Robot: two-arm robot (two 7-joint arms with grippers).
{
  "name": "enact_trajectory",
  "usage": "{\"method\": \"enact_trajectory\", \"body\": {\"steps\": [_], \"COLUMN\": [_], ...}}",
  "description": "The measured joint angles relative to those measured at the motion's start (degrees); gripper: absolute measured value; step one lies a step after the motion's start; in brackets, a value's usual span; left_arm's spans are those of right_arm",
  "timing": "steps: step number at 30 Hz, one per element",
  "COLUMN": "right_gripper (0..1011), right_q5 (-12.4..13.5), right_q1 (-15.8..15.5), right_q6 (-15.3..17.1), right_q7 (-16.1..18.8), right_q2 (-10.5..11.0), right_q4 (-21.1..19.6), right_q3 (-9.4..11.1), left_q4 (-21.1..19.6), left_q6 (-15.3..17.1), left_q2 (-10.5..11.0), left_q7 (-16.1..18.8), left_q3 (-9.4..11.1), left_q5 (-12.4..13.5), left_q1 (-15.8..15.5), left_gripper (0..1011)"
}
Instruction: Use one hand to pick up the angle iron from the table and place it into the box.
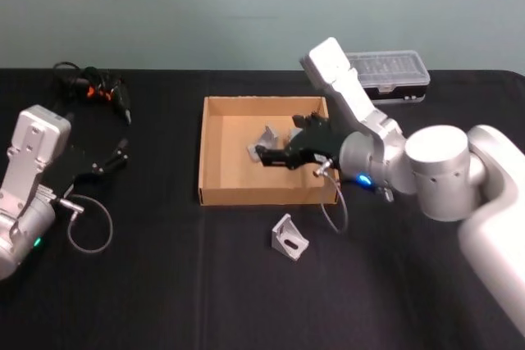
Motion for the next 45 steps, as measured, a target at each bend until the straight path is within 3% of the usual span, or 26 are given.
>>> {"method": "enact_trajectory", "body": {"steps": [10, 11, 18, 23, 32, 45], "right_gripper": [1003, 1003, 1003, 1003, 1003, 1003], "right_q5": [4.39, 4.39, 7.51, 8.71, 9.76, 7.67], "right_q1": [-11.09, -11.09, -16.56, -19.28, -19.85, -17.51], "right_q6": [1.34, 1.34, 2.36, 2.67, 3.06, 3.11], "right_q7": [1.53, 1.53, 3.67, 4.85, 4.89, 1.69], "right_q2": [7.14, 7.14, 12.41, 15.25, 15.30, 13.46], "right_q4": [-16.34, -16.34, -24.75, -28.24, -26.71, -22.12], "right_q3": [2.85, 2.85, 4.29, 3.99, 1.87, -2.11], "left_q4": [0.00, 0.00, 0.00, 0.00, 0.00, 0.00], "left_q6": [0.00, 0.00, 0.00, 0.00, 0.00, 0.00], "left_q2": [0.00, 0.00, 0.00, 0.00, 0.00, 0.00], "left_q7": [0.00, 0.00, 0.00, 0.00, 0.00, 0.00], "left_q3": [0.00, 0.00, 0.00, 0.00, 0.00, 0.00], "left_q5": [0.00, 0.00, 0.00, 0.00, 0.00, 0.00], "left_q1": [0.00, 0.00, 0.00, 0.00, 0.00, 0.00], "left_gripper": [1011, 1011, 1011, 1011, 1011, 1011]}}
